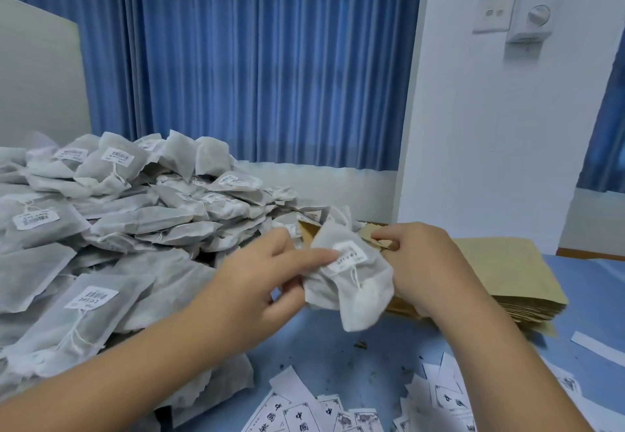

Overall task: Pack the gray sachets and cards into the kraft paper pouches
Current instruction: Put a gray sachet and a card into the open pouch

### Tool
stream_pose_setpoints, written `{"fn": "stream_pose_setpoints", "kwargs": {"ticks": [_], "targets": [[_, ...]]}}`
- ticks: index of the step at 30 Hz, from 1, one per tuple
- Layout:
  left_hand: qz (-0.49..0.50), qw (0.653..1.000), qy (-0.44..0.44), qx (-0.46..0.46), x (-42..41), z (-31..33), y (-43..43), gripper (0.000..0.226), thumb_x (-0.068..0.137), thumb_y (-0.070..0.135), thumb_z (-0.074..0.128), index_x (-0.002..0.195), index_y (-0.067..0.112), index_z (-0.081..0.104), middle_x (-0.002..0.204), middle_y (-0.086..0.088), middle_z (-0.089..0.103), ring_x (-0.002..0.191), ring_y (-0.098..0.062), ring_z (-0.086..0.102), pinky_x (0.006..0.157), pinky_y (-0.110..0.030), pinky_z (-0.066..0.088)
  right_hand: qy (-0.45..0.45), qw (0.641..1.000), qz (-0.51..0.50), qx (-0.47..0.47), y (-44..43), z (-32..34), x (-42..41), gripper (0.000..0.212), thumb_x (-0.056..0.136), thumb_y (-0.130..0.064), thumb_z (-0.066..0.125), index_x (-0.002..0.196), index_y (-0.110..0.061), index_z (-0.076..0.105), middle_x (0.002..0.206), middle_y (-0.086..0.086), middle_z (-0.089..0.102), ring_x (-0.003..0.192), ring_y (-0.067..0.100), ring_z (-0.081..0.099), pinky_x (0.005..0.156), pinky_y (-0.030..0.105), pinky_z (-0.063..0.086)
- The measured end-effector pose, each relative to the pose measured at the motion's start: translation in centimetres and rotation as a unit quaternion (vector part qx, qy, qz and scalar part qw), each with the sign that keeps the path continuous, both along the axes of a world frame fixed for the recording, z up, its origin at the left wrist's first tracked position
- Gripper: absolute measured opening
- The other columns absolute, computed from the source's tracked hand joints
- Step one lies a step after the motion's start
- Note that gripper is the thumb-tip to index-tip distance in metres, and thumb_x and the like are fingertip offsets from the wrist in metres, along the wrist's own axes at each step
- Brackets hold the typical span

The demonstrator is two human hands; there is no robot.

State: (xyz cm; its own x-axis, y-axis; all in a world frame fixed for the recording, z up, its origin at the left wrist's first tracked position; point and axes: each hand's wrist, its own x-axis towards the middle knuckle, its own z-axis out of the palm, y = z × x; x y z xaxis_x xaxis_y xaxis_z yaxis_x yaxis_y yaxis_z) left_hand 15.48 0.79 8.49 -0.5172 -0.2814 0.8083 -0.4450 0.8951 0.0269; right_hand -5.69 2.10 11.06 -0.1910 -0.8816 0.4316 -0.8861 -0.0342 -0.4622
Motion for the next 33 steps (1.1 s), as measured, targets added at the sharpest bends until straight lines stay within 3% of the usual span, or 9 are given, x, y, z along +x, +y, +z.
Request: {"fn": "stream_pose_setpoints", "kwargs": {"ticks": [5,9,13,18,23,26,28,30,33], "targets": [[0.005,0.999,-0.036,0.032,-0.8,-1.1,-0.7,0.039,0.079,0.016,0.047,0.108,0.016,0.074,0.076,0.012,0.037,0.066,0.001,0.038,0.063,-0.005,0.033,-0.022,1.000,-0.006,-0.017,-0.1,0.1,-0.2,0.044,0.078,-0.006,0.049,0.104,-0.034,0.071,0.076,-0.017,0.054,0.076,0.014,0.056,0.058,0.022,0.046],[0.095,0.993,-0.009,0.076,-2.4,-0.4,-1.4,0.043,0.079,0.029,0.043,0.109,0.023,0.073,0.078,0.009,0.044,0.070,-0.011,0.050,0.062,-0.029,0.047,-0.012,1.000,-0.003,-0.015,-0.2,0.1,0.0,0.045,0.078,-0.007,0.049,0.105,-0.036,0.071,0.081,-0.013,0.060,0.079,0.016,0.058,0.065,0.027,0.050],[0.172,0.974,-0.072,0.131,-5.0,0.8,-1.7,0.033,0.087,0.029,0.045,0.111,0.029,0.067,0.085,0.008,0.041,0.091,-0.018,0.053,0.077,-0.034,0.044,-0.022,1.000,0.003,-0.007,-0.2,0.1,0.4,0.047,0.077,-0.009,0.049,0.108,-0.038,0.069,0.087,-0.008,0.064,0.082,0.018,0.060,0.071,0.029,0.052],[0.070,0.987,-0.068,0.131,-7.4,0.3,-0.7,0.018,0.091,0.024,0.050,0.096,0.014,0.065,0.089,-0.003,0.058,0.087,-0.020,0.054,0.080,-0.038,0.043,-0.029,0.999,-0.008,-0.020,0.0,0.2,-0.1,0.033,0.071,-0.008,0.052,0.091,-0.027,0.070,0.077,-0.004,0.065,0.076,0.023,0.061,0.070,0.037,0.055],[0.024,0.976,-0.059,0.210,-7.5,0.1,-1.0,0.024,0.089,0.017,0.053,0.111,0.019,0.063,0.101,0.003,0.067,0.089,-0.012,0.056,0.081,-0.028,0.044,-0.044,0.998,-0.021,-0.038,-0.2,0.3,-0.8,0.044,0.076,-0.006,0.051,0.097,-0.038,0.072,0.074,-0.019,0.053,0.079,0.016,0.059,0.062,0.025,0.048],[0.052,0.973,-0.079,0.210,-7.8,-0.2,-1.6,0.006,0.088,0.013,0.052,0.086,0.018,0.054,0.092,-0.002,0.064,0.089,-0.020,0.056,0.073,-0.029,0.041,-0.041,0.998,-0.019,-0.042,-0.4,0.1,-0.5,0.046,0.077,-0.007,0.051,0.105,-0.036,0.071,0.085,-0.011,0.061,0.086,0.019,0.060,0.069,0.026,0.048],[0.099,0.971,-0.079,0.203,-8.3,-0.3,-2.1,0.013,0.088,0.014,0.051,0.079,0.022,0.047,0.093,-0.005,0.062,0.092,-0.026,0.057,0.070,-0.030,0.039,-0.045,0.998,-0.010,-0.045,-0.5,0.1,-0.2,0.045,0.074,-0.009,0.053,0.105,-0.036,0.071,0.093,-0.006,0.067,0.089,0.019,0.060,0.073,0.028,0.049],[0.171,0.965,-0.114,0.161,-8.8,-0.4,-2.6,0.005,0.091,0.018,0.050,0.093,0.017,0.054,0.102,-0.008,0.062,0.097,-0.031,0.058,0.070,-0.033,0.039,-0.055,0.997,0.003,-0.053,-0.5,0.1,0.1,0.043,0.073,-0.009,0.055,0.101,-0.035,0.072,0.090,-0.007,0.069,0.087,0.018,0.061,0.076,0.030,0.051],[0.194,0.960,-0.134,0.152,-9.2,-0.4,-3.3,0.020,0.090,0.017,0.052,0.109,0.012,0.056,0.107,-0.010,0.061,0.100,-0.032,0.059,0.074,-0.035,0.046,-0.053,0.996,0.001,-0.066,-0.5,0.1,0.4,0.038,0.074,-0.009,0.053,0.093,-0.036,0.073,0.084,-0.010,0.069,0.083,0.018,0.061,0.075,0.032,0.053]]}}
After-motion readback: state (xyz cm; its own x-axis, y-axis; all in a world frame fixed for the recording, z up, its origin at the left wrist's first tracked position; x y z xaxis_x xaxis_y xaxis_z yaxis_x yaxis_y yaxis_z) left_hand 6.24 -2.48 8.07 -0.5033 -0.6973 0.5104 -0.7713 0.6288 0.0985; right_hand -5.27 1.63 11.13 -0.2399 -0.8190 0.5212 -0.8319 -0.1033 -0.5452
